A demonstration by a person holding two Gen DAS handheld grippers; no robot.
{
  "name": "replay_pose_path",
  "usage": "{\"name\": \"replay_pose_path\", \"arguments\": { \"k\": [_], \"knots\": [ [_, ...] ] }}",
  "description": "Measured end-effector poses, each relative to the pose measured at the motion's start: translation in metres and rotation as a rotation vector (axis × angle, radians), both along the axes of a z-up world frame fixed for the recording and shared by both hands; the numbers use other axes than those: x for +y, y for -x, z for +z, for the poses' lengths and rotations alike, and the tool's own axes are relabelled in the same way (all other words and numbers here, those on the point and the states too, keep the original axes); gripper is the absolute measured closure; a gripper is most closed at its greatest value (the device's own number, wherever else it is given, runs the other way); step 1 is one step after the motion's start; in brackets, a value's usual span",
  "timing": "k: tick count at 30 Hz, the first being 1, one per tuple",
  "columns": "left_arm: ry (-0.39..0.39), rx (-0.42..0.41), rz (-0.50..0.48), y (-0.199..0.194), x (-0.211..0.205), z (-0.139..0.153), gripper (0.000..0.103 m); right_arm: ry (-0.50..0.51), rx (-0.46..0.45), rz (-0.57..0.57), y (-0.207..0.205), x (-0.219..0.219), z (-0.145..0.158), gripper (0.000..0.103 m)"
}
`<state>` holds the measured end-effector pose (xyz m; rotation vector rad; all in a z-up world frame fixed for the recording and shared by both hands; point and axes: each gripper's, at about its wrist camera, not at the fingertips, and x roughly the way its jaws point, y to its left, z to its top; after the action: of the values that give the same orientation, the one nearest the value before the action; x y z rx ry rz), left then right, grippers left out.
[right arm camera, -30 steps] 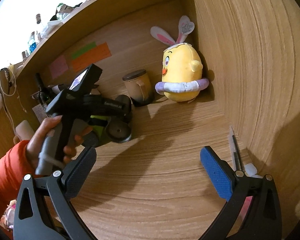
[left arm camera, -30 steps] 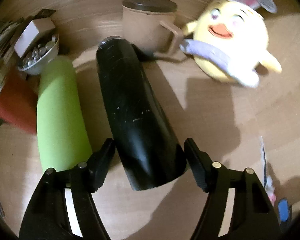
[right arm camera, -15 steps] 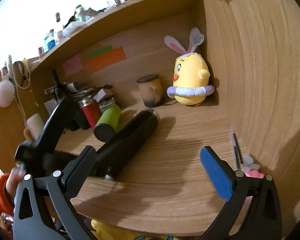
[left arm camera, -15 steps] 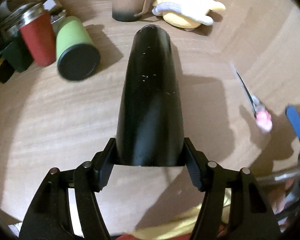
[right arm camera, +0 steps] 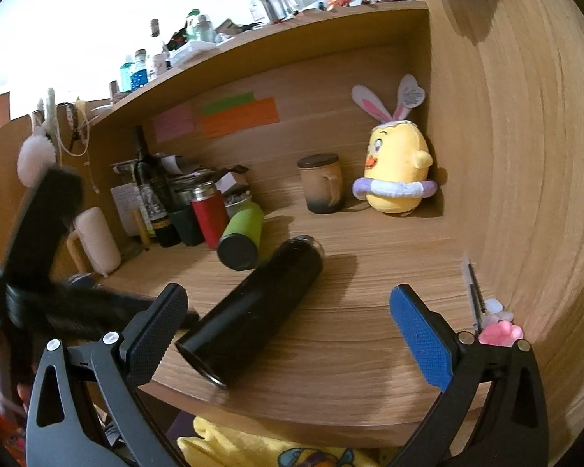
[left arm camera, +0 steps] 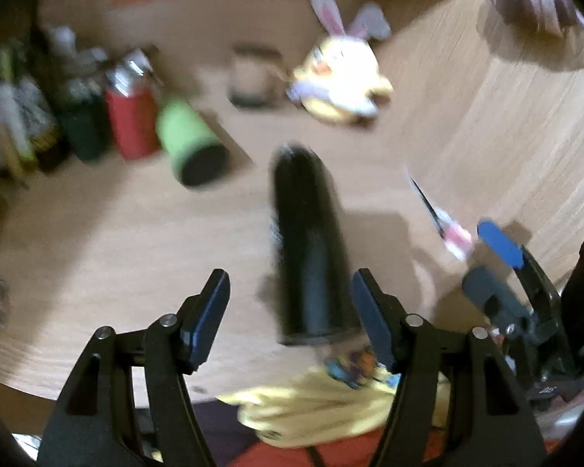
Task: Flip cup upside down
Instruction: 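Grasp the tumbler's open end with the right tool while the left tool holds it, then rotate the tumbler upright with the right tool while the left tool releases it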
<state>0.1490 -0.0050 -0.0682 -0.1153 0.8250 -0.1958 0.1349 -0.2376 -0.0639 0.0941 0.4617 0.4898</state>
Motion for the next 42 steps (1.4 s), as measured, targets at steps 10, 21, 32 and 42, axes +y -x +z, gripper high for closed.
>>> {"name": "replay_pose_path", "arguments": {
  "k": [10,21,32,42],
  "knots": [
    [-0.19,-0.003,0.034,-0.006,0.027,-0.042,0.032,0.111,0.138,0.143,-0.021,0.084,-0.059,0.0],
    [-0.17,-0.045,0.058,-0.003,0.058,-0.049,0.032,0.299,0.022,0.023,-0.025,0.147,-0.096,0.0],
    [-0.084,-0.084,0.019,0.004,0.05,-0.041,0.032,0.259,-0.027,-0.01,-0.011,0.129,-0.095,0.029],
    [-0.045,-0.175,-0.046,0.009,0.018,-0.008,0.032,0.184,-0.011,-0.066,-0.008,0.076,-0.067,0.042]
  ]
}}
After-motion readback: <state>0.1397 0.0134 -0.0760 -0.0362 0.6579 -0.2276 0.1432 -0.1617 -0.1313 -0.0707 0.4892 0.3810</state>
